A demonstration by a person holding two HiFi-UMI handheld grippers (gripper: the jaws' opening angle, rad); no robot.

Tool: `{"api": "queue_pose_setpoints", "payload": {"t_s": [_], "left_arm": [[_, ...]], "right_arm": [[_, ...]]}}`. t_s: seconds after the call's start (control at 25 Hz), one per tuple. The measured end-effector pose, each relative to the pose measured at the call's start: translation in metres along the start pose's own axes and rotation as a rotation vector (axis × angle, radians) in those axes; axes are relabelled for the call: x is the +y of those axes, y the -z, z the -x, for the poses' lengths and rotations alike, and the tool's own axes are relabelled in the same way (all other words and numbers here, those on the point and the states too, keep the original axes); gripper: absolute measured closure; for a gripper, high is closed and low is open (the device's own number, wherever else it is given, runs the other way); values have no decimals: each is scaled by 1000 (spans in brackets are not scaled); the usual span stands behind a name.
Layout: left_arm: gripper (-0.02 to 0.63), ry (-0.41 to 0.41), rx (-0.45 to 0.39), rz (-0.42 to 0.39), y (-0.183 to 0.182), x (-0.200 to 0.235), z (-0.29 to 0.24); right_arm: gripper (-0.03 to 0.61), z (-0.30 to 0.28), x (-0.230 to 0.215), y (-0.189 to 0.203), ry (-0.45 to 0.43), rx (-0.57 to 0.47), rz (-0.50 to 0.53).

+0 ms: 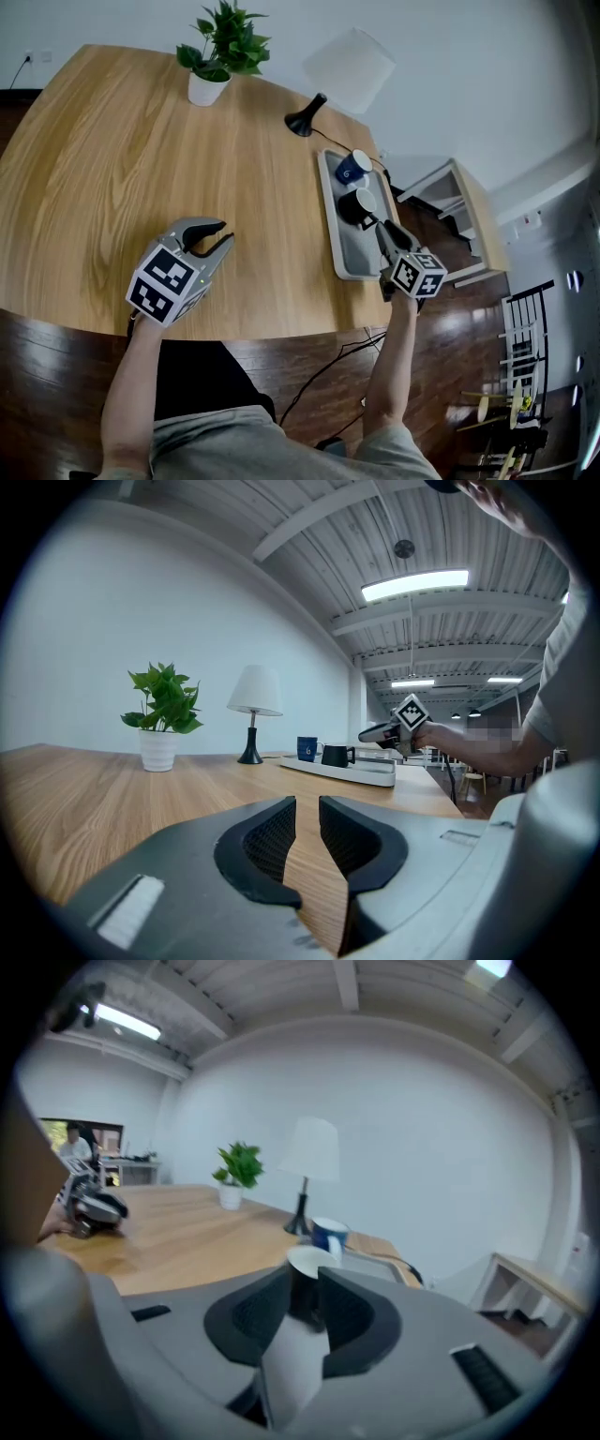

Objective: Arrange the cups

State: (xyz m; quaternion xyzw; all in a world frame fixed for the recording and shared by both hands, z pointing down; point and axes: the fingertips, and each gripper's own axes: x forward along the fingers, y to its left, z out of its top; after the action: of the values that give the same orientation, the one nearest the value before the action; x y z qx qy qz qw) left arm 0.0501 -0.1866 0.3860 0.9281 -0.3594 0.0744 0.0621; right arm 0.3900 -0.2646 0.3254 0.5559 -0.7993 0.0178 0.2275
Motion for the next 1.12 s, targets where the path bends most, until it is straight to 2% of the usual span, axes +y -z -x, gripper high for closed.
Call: {"api": "queue_pose_setpoints", "payload": {"t_s": [0.04,0.12,0.16,0.24,0.36,0.6,0.8,1.12], "left_arm": [[537,1,-2,-1,0,0,0],[538,1,-7,-2,0,1,-1],[537,1,-8,-2,1,1,-1],[537,2,-9,0,2,1,0],[537,4,-11,0,3,1,1],[537,3,-18,9,3,0,1],[537,4,-15,8,2,2,5],[537,1,-14,6,-1,3,8]], "right_arm": [[503,9,28,-21,-61,-91,11],[503,18,95,-52,-211,-238,27],[503,17,128,-58,-281,-279,36],[503,8,188,-57,-396,-311,51],[503,-15,251,-50,-499,-319,30],[503,-49,302,-49,-574,-307,-1],[503,-63,311,-44,-592,-285,-75],[505,-66,313,-43,-593,-267,-89]]}}
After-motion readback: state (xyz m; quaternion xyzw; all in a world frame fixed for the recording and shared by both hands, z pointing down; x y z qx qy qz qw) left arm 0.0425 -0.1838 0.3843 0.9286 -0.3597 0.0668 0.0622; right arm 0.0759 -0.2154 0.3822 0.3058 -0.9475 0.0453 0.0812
